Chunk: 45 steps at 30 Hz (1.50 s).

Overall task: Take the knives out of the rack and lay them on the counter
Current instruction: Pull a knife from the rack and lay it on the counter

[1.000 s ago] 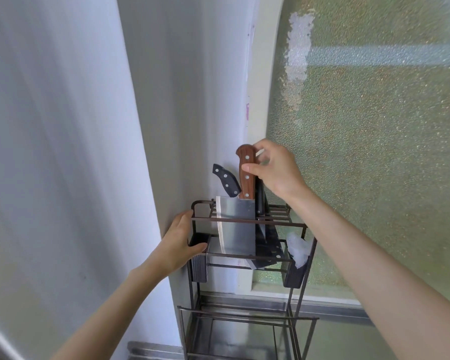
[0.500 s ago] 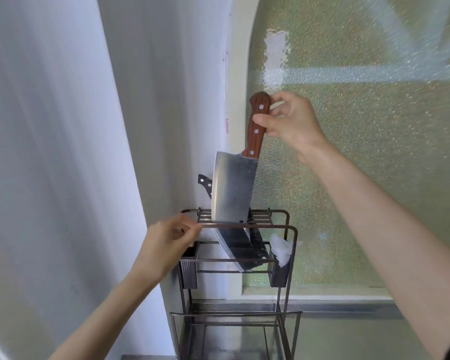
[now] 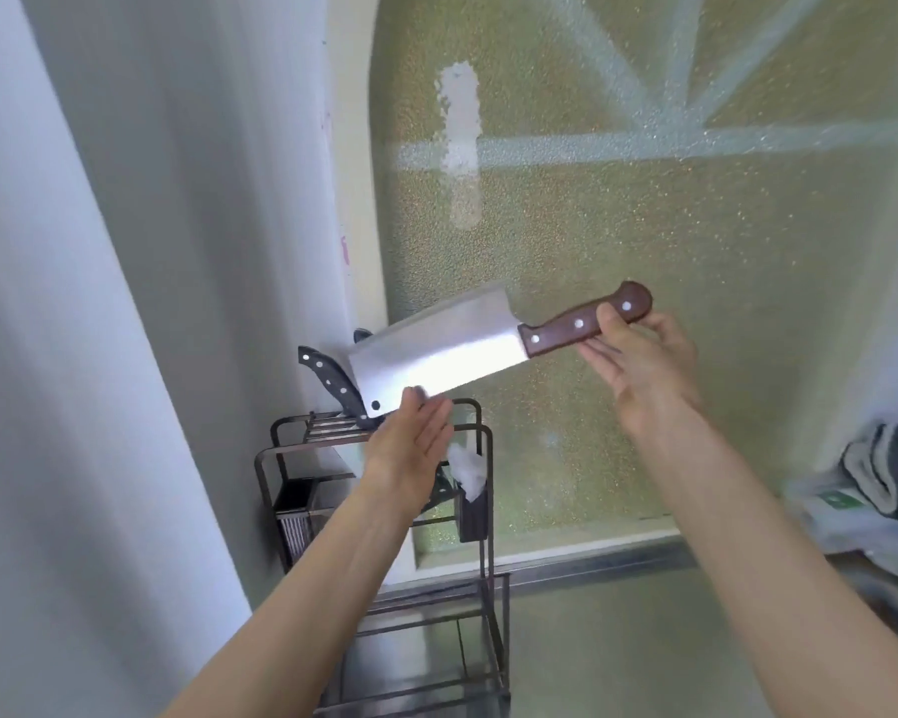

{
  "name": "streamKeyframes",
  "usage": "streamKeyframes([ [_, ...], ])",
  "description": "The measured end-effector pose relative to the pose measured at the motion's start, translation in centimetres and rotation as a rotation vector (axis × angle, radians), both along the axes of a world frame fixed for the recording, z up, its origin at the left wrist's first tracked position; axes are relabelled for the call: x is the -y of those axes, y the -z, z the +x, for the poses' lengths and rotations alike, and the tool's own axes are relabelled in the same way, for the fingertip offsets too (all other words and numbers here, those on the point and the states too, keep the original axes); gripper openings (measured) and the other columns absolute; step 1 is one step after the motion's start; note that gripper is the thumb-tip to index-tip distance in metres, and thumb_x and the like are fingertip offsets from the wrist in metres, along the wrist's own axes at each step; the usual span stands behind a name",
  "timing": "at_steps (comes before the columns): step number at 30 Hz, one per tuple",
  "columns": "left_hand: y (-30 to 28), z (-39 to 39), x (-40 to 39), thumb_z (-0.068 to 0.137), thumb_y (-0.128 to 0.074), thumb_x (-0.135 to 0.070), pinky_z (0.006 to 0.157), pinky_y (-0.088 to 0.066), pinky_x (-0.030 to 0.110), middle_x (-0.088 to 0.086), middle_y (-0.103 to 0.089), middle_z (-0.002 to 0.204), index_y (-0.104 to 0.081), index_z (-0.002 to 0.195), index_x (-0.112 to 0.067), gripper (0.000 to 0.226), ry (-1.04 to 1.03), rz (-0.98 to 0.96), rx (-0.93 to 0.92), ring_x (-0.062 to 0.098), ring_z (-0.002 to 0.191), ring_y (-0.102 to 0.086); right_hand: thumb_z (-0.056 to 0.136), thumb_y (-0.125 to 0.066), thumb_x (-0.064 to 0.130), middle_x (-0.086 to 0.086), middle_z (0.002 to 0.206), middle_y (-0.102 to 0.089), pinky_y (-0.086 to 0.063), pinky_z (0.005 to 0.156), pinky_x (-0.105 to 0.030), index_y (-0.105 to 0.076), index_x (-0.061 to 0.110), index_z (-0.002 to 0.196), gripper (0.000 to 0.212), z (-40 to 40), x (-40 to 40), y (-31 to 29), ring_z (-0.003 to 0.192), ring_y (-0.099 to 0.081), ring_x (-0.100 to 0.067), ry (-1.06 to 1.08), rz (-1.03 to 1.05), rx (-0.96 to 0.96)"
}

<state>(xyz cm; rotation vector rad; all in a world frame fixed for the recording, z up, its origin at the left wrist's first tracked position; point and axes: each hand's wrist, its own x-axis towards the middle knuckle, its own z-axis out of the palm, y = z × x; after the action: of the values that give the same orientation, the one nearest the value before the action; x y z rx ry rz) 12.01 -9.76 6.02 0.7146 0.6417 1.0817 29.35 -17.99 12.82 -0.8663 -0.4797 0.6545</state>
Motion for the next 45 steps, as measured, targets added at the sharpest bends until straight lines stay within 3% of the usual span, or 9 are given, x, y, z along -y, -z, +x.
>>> streamKeyframes([
  [6,0.7,5.7,3.8,0.095,-0.042,-0.011,0.092,-0.047,0.036,0.003,-0.050,0.076,-0.037,0.072,-0.016,0.025,-0.100,0.009,0.015,0.017,0.072,-0.055,0.083,-0.059,-0.002,-0.013,0.098,-0.063,-0.059,0.075,-0.026,-0.050,0.000,0.114,0.032,5.5,7.4,8.6,0.083,-0.064,-0.020,-0.171,-0.120,-0.150],
  [8,1.7,7.4,4.9,0.095,-0.044,-0.012,0.085,-0.049,0.032,0.004,-0.053,0.080,-0.037,0.074,-0.018,0.023,-0.086,0.060,-0.092,0.018,0.072,-0.054,0.079,-0.065,0.001,-0.012,0.094,-0.065,-0.057,0.080,-0.025,-0.056,0.002,0.107,0.029,7.8,10.5,11.0,0.083,-0.064,-0.020,-0.203,-0.343,0.115],
  [12,4.6,11.6,7.9,0.092,-0.049,-0.013,0.062,-0.052,0.022,0.003,-0.052,0.070,-0.039,0.069,-0.018,0.026,-0.041,0.123,-0.315,0.017,0.061,-0.049,0.073,-0.071,0.000,-0.007,0.075,-0.064,-0.044,0.049,-0.015,-0.058,0.010,0.091,0.025,9.6,15.8,15.9,0.052,-0.057,-0.006,-0.305,-0.673,0.546],
  [15,7.7,15.2,10.6,0.092,-0.050,-0.011,0.045,-0.048,0.016,0.003,-0.053,0.068,-0.038,0.070,-0.019,0.026,0.020,0.113,-0.465,0.015,0.053,-0.050,0.072,-0.075,0.019,0.004,0.078,-0.063,-0.045,0.060,-0.025,-0.056,0.018,0.094,0.029,8.8,18.2,20.8,0.065,-0.059,-0.013,-0.188,-0.840,0.737],
  [21,15.7,20.4,14.2,0.092,-0.050,-0.014,0.062,-0.050,0.025,0.004,-0.054,0.072,-0.041,0.070,-0.020,0.024,0.212,-0.028,-0.559,0.015,0.059,-0.051,0.080,-0.063,0.012,-0.003,0.102,-0.062,-0.044,0.077,-0.030,-0.053,0.018,0.107,0.030,9.3,22.4,29.4,0.089,-0.060,-0.023,0.101,-0.956,0.791],
  [26,22.3,22.9,15.3,0.091,-0.051,-0.028,0.074,-0.044,0.028,-0.001,-0.055,0.085,-0.043,0.107,-0.014,0.023,0.401,-0.066,-0.679,0.015,0.076,-0.056,0.082,-0.059,0.010,-0.005,0.103,-0.060,-0.042,0.077,-0.028,-0.054,0.018,0.111,0.030,11.4,24.7,34.4,0.091,-0.059,-0.025,0.084,-1.045,0.714],
  [32,29.4,25.4,16.7,0.087,-0.058,-0.018,0.097,-0.040,0.033,0.007,-0.052,0.129,-0.048,0.123,-0.010,0.038,0.626,0.317,-1.013,0.027,0.114,-0.053,0.085,-0.057,0.011,-0.012,0.106,-0.061,-0.045,0.082,-0.034,-0.055,0.013,0.113,0.028,15.8,25.9,39.2,0.096,-0.058,-0.030,0.126,-1.232,0.516],
  [39,35.8,28.6,19.6,0.088,-0.054,-0.015,0.096,-0.033,0.022,0.008,-0.049,0.134,-0.047,0.129,-0.014,0.041,0.823,0.554,-1.235,0.017,0.114,-0.050,0.082,-0.059,0.005,-0.016,0.104,-0.060,-0.045,0.084,-0.039,-0.055,0.009,0.112,0.030,20.7,27.2,43.0,0.099,-0.055,-0.033,0.198,-1.345,0.497],
  [45,39.3,30.5,19.8,0.085,-0.058,-0.033,0.113,-0.027,0.037,0.008,-0.028,0.152,-0.033,0.139,-0.016,0.062,0.952,0.989,-1.419,0.024,0.138,-0.030,0.083,-0.058,0.005,-0.014,0.109,-0.059,-0.044,0.090,-0.041,-0.055,0.009,0.113,0.031,25.0,28.5,45.0,0.103,-0.054,-0.032,0.185,-1.379,0.517],
])
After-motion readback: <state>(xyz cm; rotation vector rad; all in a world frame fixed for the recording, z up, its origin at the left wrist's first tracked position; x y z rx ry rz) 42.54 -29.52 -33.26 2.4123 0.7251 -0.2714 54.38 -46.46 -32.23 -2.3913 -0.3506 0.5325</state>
